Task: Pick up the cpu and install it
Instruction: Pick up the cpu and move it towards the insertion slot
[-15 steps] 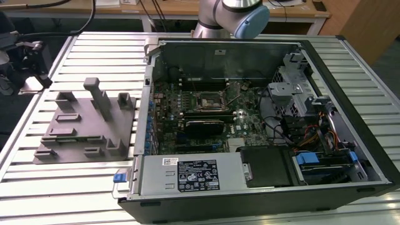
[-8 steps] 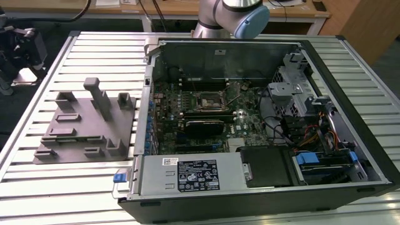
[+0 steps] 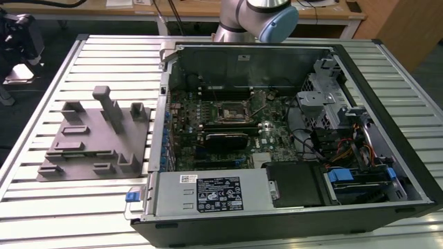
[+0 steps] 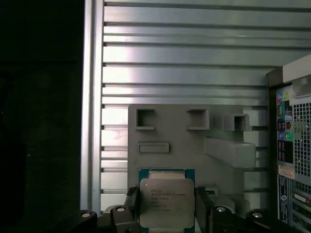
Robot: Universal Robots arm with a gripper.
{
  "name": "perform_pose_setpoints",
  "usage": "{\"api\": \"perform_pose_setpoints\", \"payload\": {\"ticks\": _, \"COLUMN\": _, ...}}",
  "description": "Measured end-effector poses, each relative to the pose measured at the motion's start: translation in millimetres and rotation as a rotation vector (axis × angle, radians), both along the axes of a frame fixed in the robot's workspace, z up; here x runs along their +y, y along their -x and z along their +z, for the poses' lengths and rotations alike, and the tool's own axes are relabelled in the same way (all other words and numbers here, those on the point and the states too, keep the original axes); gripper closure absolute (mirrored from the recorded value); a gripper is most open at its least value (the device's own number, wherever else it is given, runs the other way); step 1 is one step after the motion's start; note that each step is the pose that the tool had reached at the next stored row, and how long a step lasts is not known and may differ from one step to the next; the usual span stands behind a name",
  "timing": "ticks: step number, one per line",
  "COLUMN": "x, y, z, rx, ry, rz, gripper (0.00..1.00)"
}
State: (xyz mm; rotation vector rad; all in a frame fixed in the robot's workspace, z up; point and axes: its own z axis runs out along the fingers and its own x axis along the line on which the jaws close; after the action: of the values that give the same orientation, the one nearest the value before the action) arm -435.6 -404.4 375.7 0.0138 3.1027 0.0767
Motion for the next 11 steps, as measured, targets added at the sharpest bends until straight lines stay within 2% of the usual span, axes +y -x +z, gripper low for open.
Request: {"api": "perform_pose_setpoints", "payload": {"ticks": 11, "x": 0.1, "y": -1.9, "z": 1.5, "rx": -0.0002, "ry": 0.0002, "rz": 0.000, "gripper": 0.46}}
